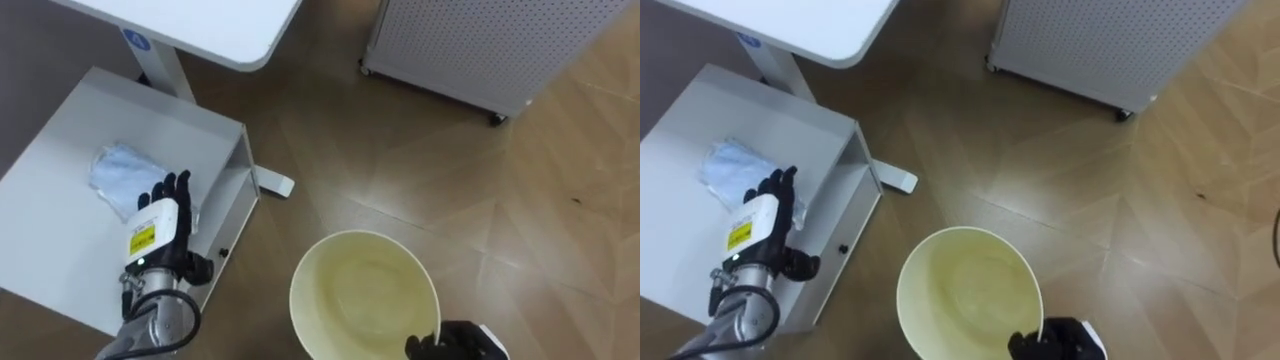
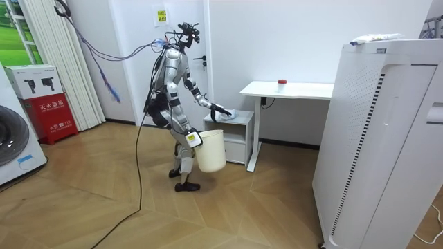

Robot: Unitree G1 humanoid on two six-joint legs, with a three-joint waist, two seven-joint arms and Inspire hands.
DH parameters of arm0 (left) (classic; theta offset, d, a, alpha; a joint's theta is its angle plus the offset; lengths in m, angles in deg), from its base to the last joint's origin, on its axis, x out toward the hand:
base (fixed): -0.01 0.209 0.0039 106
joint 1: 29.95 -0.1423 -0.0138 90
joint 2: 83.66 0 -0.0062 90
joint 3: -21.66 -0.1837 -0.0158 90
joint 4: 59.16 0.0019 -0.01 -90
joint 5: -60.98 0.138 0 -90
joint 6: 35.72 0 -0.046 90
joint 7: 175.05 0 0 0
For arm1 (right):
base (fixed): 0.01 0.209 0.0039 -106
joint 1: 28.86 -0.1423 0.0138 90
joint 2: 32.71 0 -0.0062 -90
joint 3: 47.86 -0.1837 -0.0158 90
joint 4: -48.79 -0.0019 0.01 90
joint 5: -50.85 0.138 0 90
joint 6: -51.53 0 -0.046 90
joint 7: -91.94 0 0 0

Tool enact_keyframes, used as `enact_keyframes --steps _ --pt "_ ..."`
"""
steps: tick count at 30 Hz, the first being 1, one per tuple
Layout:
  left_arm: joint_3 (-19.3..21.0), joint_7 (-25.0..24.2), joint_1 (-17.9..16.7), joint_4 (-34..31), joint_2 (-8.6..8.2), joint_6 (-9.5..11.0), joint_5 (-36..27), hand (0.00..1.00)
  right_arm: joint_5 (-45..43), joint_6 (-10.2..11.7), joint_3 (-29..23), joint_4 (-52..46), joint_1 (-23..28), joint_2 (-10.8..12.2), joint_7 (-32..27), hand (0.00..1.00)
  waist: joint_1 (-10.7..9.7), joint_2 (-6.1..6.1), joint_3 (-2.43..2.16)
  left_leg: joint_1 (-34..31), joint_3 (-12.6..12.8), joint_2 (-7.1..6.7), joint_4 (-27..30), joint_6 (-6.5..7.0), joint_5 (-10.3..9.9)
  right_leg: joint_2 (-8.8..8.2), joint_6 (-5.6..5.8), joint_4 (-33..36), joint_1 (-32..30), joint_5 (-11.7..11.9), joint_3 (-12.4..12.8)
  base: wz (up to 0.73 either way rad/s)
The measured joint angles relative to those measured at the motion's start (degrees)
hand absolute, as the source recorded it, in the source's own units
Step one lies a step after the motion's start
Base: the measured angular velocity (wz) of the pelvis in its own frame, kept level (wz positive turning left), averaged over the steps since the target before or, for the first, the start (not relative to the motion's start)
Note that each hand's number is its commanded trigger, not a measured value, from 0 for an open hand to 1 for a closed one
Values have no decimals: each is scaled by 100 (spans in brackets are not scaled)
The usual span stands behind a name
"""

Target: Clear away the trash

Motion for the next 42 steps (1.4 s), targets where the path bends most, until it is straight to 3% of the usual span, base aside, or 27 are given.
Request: enact_keyframes --steps 5,12,19,25,31,37,40,42 --pt "-199 191 138 -4 100 -82 224 100 276 -6 64 -103 76 -97 69 100 -5 2 1 -98 59 67 54 7 -5 3 -14 28 -73 -14 -40 5" --pt "-270 142 199 113 135 -421 347 100 493 -124 62 -240 172 -96 64 100 -4 4 2 -115 113 169 153 -22 -85 62 -51 86 -107 -45 -22 -6" --pt "-305 -40 199 218 164 -562 533 100 605 -129 55 -388 170 -144 87 100 -6 -9 9 -268 125 191 252 -39 -117 57 -76 215 -281 -98 -12 0" --pt "-336 -52 250 272 182 -566 606 100 662 -184 58 -432 170 -169 58 100 -12 -6 11 -361 120 212 258 -39 -118 62 -76 191 -338 -100 -47 1" --pt "-424 38 267 284 182 -495 537 100 661 -159 89 -458 165 -168 -31 100 27 24 29 -384 126 256 290 -37 -125 78 -76 177 -330 -100 -90 0" --pt "-400 283 208 107 147 -199 308 100 633 -1 286 -406 173 -145 -137 100 70 28 32 -205 166 264 197 -39 -122 81 -76 97 -157 -99 -98 1" --pt "-398 368 17 -333 106 62 300 100 394 127 293 -311 180 -2 -121 100 80 28 32 -3 173 243 68 -56 -110 77 -70 -10 37 -101 -114 2" --pt "-408 393 -152 -626 -111 221 66 100 375 189 334 -256 169 46 -46 100 105 25 30 170 186 174 -66 -69 -93 37 -41 -40 165 -119 -88 5"
